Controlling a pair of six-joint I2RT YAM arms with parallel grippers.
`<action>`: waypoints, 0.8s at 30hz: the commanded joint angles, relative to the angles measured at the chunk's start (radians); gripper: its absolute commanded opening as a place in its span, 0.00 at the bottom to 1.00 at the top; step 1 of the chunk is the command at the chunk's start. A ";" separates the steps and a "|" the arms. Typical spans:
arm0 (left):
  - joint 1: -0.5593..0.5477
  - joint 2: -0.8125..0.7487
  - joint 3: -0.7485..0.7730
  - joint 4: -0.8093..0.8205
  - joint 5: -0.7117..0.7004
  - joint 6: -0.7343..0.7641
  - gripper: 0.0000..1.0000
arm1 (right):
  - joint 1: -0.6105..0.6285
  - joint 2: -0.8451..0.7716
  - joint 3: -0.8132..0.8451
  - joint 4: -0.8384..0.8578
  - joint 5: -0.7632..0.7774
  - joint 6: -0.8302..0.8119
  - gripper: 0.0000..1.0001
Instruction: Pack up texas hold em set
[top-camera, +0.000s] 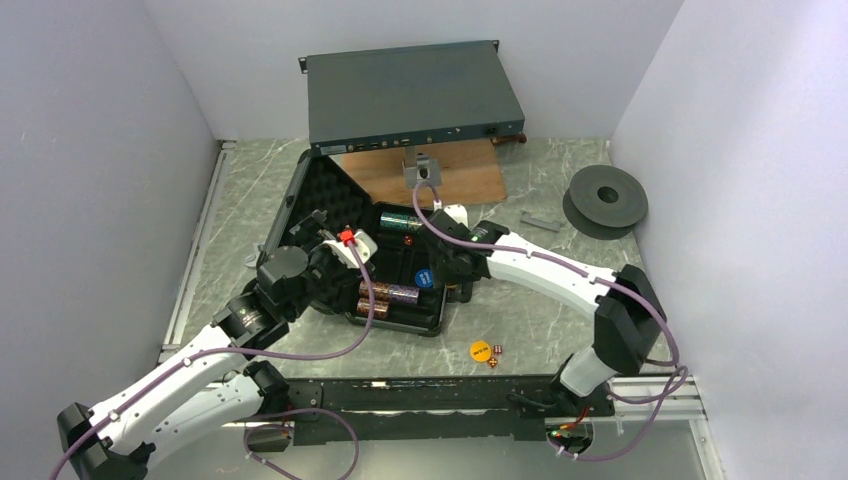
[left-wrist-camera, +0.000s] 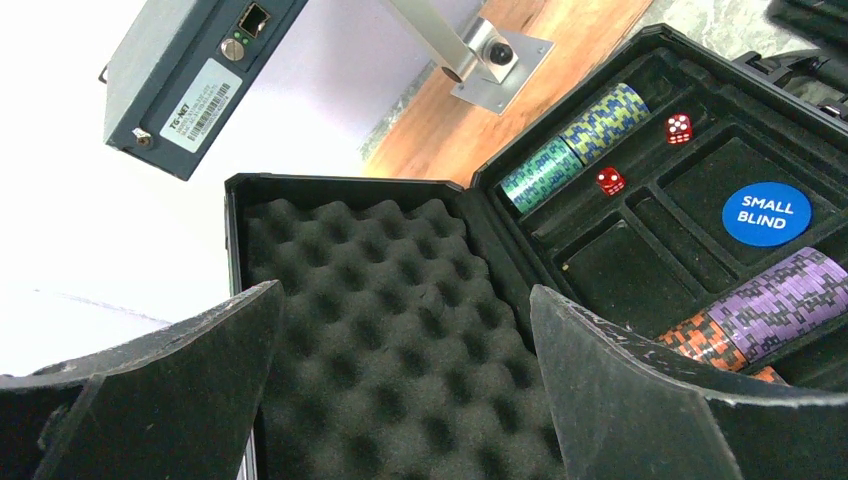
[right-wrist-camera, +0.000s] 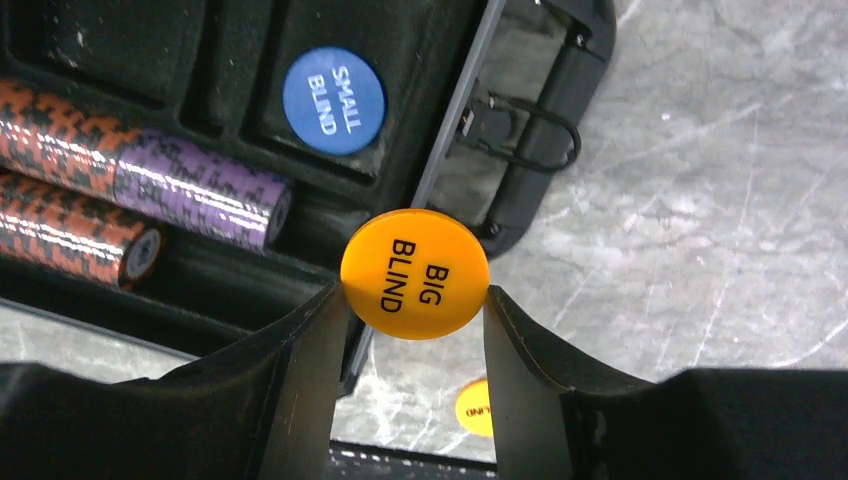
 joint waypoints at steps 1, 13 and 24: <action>0.002 -0.020 0.010 0.019 -0.015 0.004 1.00 | -0.021 0.062 0.080 0.073 -0.017 -0.048 0.49; 0.002 -0.020 0.010 0.017 -0.013 0.007 1.00 | -0.054 0.233 0.154 0.160 -0.078 -0.084 0.48; 0.002 -0.017 0.011 0.015 -0.013 0.009 0.99 | -0.090 0.307 0.183 0.216 -0.107 -0.117 0.54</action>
